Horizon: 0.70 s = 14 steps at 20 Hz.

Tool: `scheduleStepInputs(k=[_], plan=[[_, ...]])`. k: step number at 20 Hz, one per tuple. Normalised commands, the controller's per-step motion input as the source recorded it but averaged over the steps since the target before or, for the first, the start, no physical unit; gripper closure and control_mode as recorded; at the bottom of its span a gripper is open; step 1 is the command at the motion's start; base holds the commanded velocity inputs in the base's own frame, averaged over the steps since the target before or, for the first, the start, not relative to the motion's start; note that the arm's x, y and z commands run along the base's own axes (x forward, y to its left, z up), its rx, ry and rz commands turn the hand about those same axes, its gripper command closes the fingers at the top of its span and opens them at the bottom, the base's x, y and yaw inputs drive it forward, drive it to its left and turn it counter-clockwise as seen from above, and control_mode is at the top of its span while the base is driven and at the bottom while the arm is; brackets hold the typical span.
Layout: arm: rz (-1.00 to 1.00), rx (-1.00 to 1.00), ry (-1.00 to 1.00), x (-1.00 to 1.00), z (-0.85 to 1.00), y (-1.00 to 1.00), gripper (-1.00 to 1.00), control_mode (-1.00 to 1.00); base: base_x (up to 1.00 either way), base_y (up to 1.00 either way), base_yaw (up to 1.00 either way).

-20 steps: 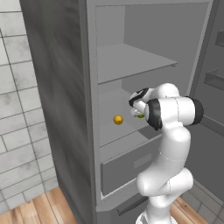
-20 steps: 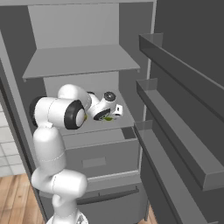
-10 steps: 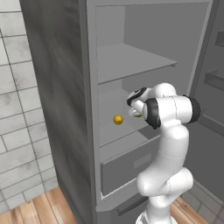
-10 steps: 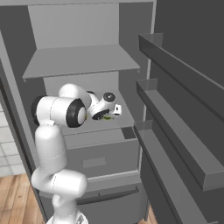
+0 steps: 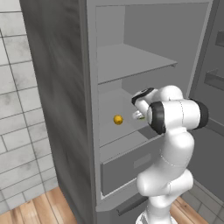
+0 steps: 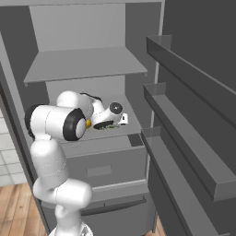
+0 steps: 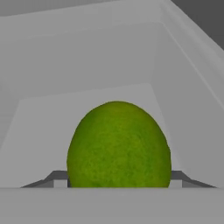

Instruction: Gather the lemon and lime from the fridge and place them on a tray on the dining counter. Then gather the steak and chicken drumstick from the fridge and place them on the other tray.

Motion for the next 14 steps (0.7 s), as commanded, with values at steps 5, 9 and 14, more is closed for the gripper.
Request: scheduleStepInputs(k=[5,9,14], plan=[[0.0,0.0,-0.01,-0.99,0.45,0.0,1.0,-1.0,0.0,0.0,0.0],[0.0,0.0,0.0,-0.78,0.9,0.0,1.0,-1.0,0.0,0.0,0.0],[-0.02,0.0,0.06,-0.57,1.0,0.0,1.0,-1.0,0.0,0.0,0.0]])
